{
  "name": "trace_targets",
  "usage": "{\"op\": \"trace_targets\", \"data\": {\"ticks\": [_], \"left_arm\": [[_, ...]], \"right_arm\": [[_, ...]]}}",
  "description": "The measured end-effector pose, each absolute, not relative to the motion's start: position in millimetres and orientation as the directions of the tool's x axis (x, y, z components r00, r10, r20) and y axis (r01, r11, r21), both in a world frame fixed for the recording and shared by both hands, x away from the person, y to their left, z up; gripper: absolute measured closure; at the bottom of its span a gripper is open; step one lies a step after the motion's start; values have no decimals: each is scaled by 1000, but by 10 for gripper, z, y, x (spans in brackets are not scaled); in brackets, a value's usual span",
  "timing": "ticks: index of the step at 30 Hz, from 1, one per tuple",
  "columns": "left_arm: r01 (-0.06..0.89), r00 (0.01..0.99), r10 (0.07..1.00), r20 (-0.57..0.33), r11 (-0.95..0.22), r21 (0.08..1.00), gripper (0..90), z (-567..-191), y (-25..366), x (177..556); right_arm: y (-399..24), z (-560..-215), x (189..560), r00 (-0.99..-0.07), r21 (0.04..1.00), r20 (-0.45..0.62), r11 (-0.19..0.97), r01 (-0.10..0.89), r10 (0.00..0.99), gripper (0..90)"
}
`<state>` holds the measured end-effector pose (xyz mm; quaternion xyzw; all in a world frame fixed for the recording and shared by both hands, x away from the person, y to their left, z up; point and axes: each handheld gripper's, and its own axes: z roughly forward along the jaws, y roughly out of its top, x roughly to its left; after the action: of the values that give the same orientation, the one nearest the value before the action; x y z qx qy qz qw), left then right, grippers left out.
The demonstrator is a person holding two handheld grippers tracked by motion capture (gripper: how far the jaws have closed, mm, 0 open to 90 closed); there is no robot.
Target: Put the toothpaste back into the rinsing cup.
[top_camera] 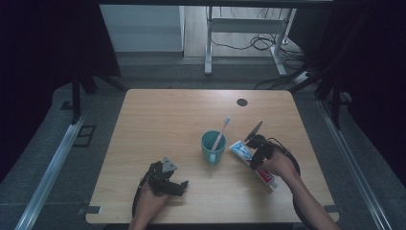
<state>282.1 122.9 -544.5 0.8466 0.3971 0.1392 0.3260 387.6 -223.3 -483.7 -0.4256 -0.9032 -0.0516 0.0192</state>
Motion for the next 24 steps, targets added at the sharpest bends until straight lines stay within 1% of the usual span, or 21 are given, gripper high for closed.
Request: {"op": "trace_targets", "data": {"ticks": [11,20,23,24], "left_arm": [[584,645,764,-24,-471,661,12,-5444,1229,2820],[583,645,764,-25,-471,662,12,-5446,1228,2820],[582,645,764,-25,-471,663,12,-5446,1229,2820],[582,646,763,-25,-471,663,12,-5446,1229,2821]], "right_arm": [[-2265,-4711,3800,-644,156,83,629,762,760,713],[-2302,-4653,3756,-649,200,79,625,754,757,713],[-2334,-4610,3722,-647,238,87,614,752,758,712],[-2334,-4610,3722,-647,238,87,614,752,758,712]]}}
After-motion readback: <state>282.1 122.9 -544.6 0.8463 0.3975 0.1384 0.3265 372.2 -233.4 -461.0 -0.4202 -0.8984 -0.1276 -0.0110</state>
